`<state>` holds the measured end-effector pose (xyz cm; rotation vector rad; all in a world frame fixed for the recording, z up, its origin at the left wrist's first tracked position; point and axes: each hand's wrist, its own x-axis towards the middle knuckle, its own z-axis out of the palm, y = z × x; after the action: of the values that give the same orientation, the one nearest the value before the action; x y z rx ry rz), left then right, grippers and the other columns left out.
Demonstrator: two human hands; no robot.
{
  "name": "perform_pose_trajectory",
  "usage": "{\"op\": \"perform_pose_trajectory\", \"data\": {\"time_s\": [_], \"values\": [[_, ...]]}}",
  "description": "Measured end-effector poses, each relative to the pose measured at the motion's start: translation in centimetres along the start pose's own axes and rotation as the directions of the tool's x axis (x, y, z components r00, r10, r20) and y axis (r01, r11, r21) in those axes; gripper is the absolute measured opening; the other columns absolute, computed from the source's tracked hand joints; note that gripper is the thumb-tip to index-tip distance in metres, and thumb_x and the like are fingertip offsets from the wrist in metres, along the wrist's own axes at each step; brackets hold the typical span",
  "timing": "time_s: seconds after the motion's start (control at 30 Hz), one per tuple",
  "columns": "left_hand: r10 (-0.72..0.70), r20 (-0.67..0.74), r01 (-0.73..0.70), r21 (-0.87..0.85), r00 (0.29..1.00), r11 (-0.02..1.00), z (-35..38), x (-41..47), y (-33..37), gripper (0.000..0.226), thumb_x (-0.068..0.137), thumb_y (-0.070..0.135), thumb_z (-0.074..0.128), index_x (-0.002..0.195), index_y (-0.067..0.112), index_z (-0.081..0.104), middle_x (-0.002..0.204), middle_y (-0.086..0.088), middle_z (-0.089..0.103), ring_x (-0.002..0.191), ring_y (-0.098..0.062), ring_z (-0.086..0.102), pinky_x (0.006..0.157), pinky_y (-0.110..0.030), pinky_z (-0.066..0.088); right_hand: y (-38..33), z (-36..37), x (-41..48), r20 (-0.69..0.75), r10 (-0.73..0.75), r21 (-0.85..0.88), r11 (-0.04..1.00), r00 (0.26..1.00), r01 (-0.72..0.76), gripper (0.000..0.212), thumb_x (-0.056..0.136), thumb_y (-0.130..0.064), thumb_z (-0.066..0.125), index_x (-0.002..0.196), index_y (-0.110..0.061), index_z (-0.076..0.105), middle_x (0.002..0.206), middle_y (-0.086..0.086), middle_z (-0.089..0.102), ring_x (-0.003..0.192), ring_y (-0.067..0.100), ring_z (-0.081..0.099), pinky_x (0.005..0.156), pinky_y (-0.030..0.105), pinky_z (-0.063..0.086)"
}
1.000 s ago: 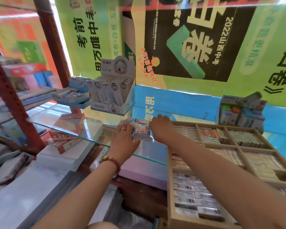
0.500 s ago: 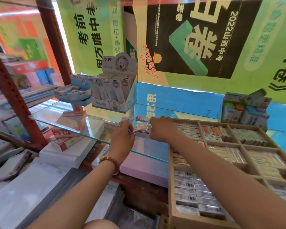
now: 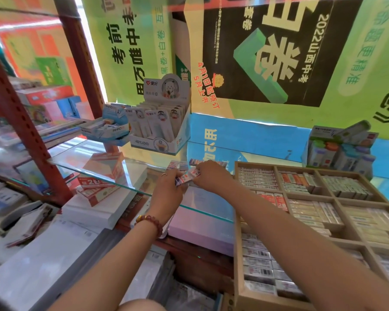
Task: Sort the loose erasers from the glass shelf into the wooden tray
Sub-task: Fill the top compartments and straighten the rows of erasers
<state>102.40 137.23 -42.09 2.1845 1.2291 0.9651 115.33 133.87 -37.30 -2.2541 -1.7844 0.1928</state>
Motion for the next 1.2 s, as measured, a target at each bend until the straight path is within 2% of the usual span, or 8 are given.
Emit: {"op": "perform_pose_trajectory", "data": {"time_s": [0.1, 0.23, 0.4, 0.73, 0.8, 0.93, 1.1, 1.2], "values": [[0.018, -0.029, -0.018, 0.01, 0.999, 1.0, -0.3, -0.1, 0.1, 0.02, 0.084, 0.01, 0.066, 0.104, 0.011, 0.063, 0.099, -0.003, 0.06, 0.091, -0.018, 0.054, 0.08, -0.031, 0.046, 0.3, 0.1, 0.2, 0.088, -0.029, -0.057, 0.998, 0.996, 0.034, 0.037, 0.092, -0.035, 0.058, 0.114, -0.005, 0.06, 0.117, 0.015, 0.057, 0.102, 0.029, 0.058, 0.073, 0.03, 0.043], [-0.002, -0.063, 0.003, 0.015, 0.998, 1.0, -0.4, 0.1, -0.1, 0.024, 0.079, 0.012, 0.072, 0.101, 0.01, 0.063, 0.097, 0.002, 0.05, 0.095, -0.017, 0.053, 0.086, -0.03, 0.047, 0.8, -0.3, -0.1, 0.062, -0.024, -0.095, 0.995, 0.998, 0.03, 0.046, 0.089, -0.039, 0.061, 0.129, -0.016, 0.056, 0.124, 0.011, 0.044, 0.107, 0.029, 0.056, 0.087, 0.037, 0.046], [-0.002, -0.01, 0.002, 0.02, 1.0, 1.0, -0.3, 0.2, -0.6, 0.025, 0.08, 0.012, 0.07, 0.103, 0.011, 0.059, 0.108, -0.007, 0.059, 0.1, -0.021, 0.054, 0.085, -0.034, 0.047, 1.2, -1.3, 0.0, 0.106, -0.053, -0.111, 0.992, 0.993, 0.064, 0.042, 0.087, -0.033, 0.067, 0.125, -0.016, 0.062, 0.126, 0.009, 0.045, 0.108, 0.028, 0.055, 0.087, 0.036, 0.046], [-0.06, 0.046, 0.054, 0.122, 0.997, 0.991, -0.4, 0.1, -0.4, 0.024, 0.085, 0.02, 0.065, 0.1, 0.027, 0.047, 0.112, 0.004, 0.06, 0.11, -0.019, 0.051, 0.091, -0.036, 0.027, 1.3, -1.1, 0.0, 0.011, -0.084, -0.148, 0.985, 0.996, 0.085, 0.024, 0.096, -0.027, 0.052, 0.108, -0.012, 0.066, 0.1, 0.007, 0.049, 0.094, 0.028, 0.059, 0.067, 0.032, 0.038], [-0.076, 0.055, 0.073, 0.065, 0.996, 0.995, -0.5, -0.1, 0.0, 0.027, 0.085, 0.015, 0.064, 0.098, 0.026, 0.043, 0.111, 0.002, 0.061, 0.107, -0.021, 0.054, 0.094, -0.037, 0.029, 1.3, -0.8, -0.1, 0.004, -0.12, -0.182, 0.976, 0.993, 0.118, 0.026, 0.098, -0.024, 0.045, 0.114, -0.012, 0.062, 0.106, 0.009, 0.05, 0.101, 0.03, 0.058, 0.07, 0.033, 0.04], [-0.113, 0.055, 0.111, 0.026, 0.992, 0.993, -0.7, -0.4, 0.5, 0.029, 0.086, 0.013, 0.063, 0.099, 0.024, 0.039, 0.113, -0.002, 0.06, 0.109, -0.025, 0.054, 0.101, -0.047, 0.035, 1.7, -0.6, 0.1, 0.173, -0.174, -0.142, 0.97, 0.97, 0.199, 0.03, 0.096, -0.03, 0.048, 0.118, -0.012, 0.057, 0.122, 0.012, 0.052, 0.111, 0.028, 0.053, 0.086, 0.037, 0.045], [-0.073, 0.014, 0.073, -0.057, 0.997, 0.996, -0.9, -0.8, 0.3, 0.031, 0.082, 0.012, 0.069, 0.095, 0.024, 0.043, 0.097, 0.003, 0.059, 0.101, -0.026, 0.06, 0.094, -0.049, 0.043, 1.9, -0.6, 0.1, 0.096, -0.194, -0.182, 0.961, 0.976, 0.209, 0.025, 0.088, -0.039, 0.062, 0.098, -0.016, 0.059, 0.111, 0.007, 0.057, 0.104, 0.025, 0.057, 0.072, 0.032, 0.041], [-0.099, -0.003, 0.098, -0.13, 0.995, 0.987, -1.0, -0.9, 0.1, 0.027, 0.081, 0.013, 0.07, 0.094, 0.022, 0.048, 0.097, 0.003, 0.06, 0.098, -0.026, 0.06, 0.087, -0.047, 0.049, 1.9, -0.9, 0.0, 0.076, -0.223, -0.218, 0.948, 0.972, 0.234, 0.027, 0.092, -0.04, 0.055, 0.104, -0.017, 0.062, 0.11, 0.006, 0.06, 0.104, 0.024, 0.057, 0.072, 0.031, 0.04]]}}
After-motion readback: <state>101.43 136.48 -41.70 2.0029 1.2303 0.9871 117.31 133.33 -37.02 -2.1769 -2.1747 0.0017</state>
